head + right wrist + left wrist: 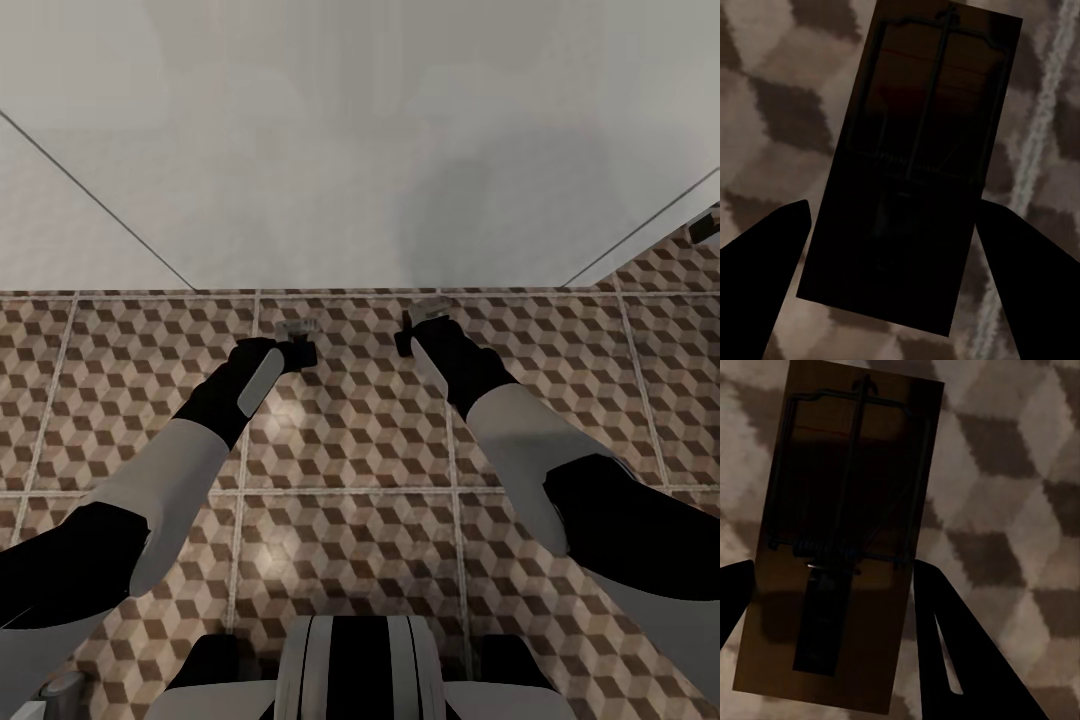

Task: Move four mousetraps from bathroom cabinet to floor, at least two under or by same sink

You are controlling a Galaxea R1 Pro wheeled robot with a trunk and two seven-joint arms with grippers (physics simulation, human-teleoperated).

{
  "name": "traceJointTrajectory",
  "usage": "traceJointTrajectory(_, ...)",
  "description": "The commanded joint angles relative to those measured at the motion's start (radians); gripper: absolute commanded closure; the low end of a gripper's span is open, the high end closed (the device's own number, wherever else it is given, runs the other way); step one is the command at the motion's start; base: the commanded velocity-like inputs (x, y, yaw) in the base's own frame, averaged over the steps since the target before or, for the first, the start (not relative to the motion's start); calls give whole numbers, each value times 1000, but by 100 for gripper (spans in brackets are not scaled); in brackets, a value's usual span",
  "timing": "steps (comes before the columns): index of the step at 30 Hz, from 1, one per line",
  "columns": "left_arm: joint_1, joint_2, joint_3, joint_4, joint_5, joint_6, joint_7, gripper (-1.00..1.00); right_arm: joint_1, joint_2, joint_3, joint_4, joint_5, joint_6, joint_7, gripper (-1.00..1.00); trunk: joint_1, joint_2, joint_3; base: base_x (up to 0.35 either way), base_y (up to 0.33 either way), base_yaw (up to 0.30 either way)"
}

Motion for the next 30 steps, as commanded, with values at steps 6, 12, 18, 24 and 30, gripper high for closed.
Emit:
traceJointTrajectory(6, 0, 1, -4, -1, 7, 3, 9, 100, 0, 0, 3, -2, -5, 5, -4, -100, 0, 0, -1, 0, 0, 0)
traceJointTrajectory(12, 0, 1, -4, 0, 7, 3, 9, 100, 0, 0, 3, -2, -5, 5, -4, -100, 0, 0, -1, 0, 0, 0)
traceJointTrajectory(18, 0, 2, -4, -1, 8, 3, 9, 100, 0, 0, 3, -2, -5, 5, -4, -100, 0, 0, -1, 0, 0, 0)
traceJointTrajectory(24, 0, 2, -4, 0, 8, 3, 9, 100, 0, 0, 3, -2, -5, 5, -4, -100, 0, 0, -1, 0, 0, 0)
traceJointTrajectory(30, 0, 2, -5, 1, 8, 3, 9, 100, 0, 0, 3, -2, -5, 5, -4, -100, 0, 0, -1, 0, 0, 0)
